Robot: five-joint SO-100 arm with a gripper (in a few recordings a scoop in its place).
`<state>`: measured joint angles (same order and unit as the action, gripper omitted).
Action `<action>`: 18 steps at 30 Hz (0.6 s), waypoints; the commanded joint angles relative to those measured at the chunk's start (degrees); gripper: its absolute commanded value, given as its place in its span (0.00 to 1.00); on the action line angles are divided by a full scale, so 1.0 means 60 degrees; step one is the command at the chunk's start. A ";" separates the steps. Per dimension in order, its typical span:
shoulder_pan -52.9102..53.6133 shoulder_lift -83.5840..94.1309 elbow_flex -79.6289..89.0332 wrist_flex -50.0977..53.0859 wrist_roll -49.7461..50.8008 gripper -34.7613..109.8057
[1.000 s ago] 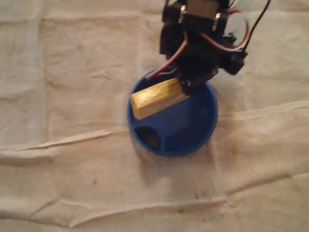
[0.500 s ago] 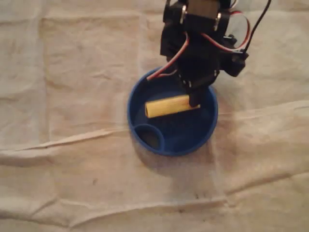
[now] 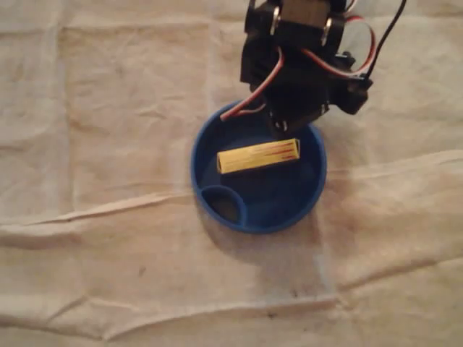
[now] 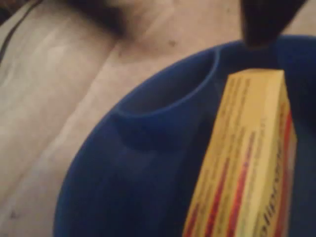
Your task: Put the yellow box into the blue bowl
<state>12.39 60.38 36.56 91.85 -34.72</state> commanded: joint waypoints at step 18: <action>-0.0586 0.5435 -0.0527 0.1509 0.0190 0.24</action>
<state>10.28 85.08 36.21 100.72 -34.28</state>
